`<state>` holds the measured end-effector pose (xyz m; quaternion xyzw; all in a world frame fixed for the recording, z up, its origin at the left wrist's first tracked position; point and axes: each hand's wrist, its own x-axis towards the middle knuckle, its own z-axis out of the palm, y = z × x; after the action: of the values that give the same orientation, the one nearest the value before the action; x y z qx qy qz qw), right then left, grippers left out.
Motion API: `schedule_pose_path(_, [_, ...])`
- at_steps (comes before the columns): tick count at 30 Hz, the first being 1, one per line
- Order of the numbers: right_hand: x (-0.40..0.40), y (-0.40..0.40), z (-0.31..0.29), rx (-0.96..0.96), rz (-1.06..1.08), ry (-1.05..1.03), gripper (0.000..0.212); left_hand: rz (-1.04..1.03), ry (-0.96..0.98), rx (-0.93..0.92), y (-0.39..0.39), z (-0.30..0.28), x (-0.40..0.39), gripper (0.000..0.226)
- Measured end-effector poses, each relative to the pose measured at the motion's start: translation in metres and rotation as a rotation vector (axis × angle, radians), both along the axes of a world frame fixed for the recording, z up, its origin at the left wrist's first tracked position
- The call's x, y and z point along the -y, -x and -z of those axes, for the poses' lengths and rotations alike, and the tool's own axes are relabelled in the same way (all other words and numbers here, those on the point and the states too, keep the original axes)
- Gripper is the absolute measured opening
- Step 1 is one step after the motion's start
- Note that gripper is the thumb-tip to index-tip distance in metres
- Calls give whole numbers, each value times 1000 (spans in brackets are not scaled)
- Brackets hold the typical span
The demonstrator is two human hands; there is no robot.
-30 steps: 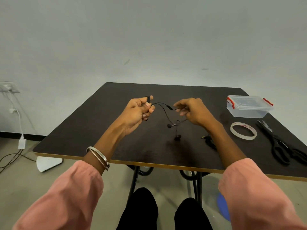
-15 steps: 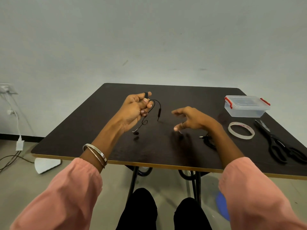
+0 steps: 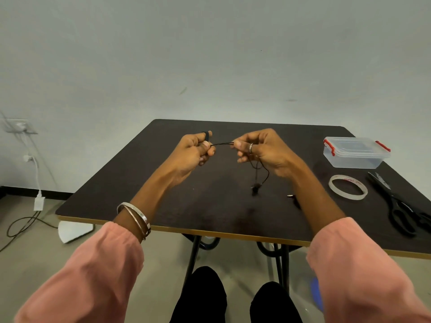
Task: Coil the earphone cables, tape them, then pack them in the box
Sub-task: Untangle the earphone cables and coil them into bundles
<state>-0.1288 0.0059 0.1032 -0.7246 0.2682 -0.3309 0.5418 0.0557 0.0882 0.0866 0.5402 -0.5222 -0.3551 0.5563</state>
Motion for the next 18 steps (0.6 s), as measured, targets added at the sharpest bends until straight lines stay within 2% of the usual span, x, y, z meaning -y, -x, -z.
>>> schedule_pose_path(3, [1,5,-17,-97,-37,142,17,42,-61,14,3,4,1,23])
schedule_pose_path(9, [10,5,-39,-216,3,457,20,251,-134,-81,15,17,-3,32])
schedule_pose_path(13, [18,4,-40,-233,0,519,28,418,-135,-148,21,23,-9,34])
schedule_pose_path(18, [35,10,-29,-302,43,563,28,457,-98,-258,22,25,-12,33])
